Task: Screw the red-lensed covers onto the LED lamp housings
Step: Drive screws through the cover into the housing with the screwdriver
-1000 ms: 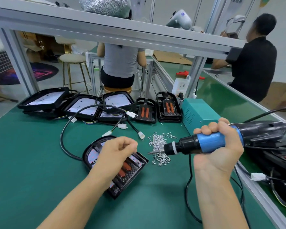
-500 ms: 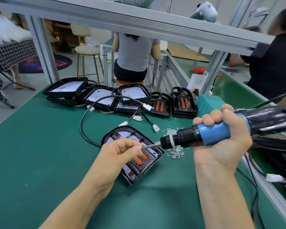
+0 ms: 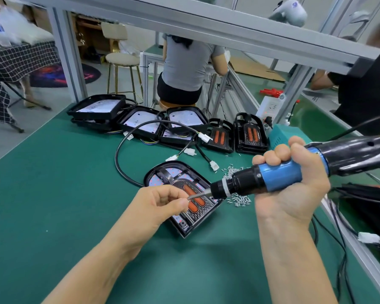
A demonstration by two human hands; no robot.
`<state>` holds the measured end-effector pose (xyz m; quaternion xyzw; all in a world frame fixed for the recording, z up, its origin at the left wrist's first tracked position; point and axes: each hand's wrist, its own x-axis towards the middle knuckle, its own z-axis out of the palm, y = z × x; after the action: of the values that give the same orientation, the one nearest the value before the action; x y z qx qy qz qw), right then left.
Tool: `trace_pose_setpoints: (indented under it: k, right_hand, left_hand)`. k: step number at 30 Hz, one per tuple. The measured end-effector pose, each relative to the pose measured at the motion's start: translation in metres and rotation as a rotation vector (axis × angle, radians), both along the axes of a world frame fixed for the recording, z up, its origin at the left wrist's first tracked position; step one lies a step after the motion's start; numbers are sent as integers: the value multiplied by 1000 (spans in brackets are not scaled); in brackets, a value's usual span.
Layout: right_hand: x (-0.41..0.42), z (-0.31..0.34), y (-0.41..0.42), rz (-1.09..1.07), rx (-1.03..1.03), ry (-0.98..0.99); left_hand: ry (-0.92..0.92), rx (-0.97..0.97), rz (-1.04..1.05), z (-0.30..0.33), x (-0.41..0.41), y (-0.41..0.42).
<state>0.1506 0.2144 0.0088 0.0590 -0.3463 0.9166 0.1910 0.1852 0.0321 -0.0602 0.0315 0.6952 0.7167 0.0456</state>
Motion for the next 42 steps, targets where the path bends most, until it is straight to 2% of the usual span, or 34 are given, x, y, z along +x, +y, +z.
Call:
trace_pose_setpoints:
  k: [2,6,10,21,29,36,39,42]
  right_hand:
    - [1,-5,-4,20,36,-9]
    - [3,-18,-12,28,142,-19]
    - [3,-30,-19,19,251,-20]
    - [2,-36,-27,49,443,33]
    - [2,-35,-28,122,432,57]
    - [-7,-16,19,44,226,-89]
    - [-11,-7,49,3,232,-165]
    - [-17,-4,80,-51,320,-264]
  left_hand:
    - [8,-117,39,-4,1,-7]
    - [113,-489,126,-12,3,-13]
    - [172,-626,105,-16,7,-8]
    - [203,-749,100,-22,4,-4]
    - [199,-771,87,-23,2,-2]
    - [245,-752,123,-8,-9,5]
    - [306,-730,112,7,-23,24]
    - [409,-860,97,19,-45,48]
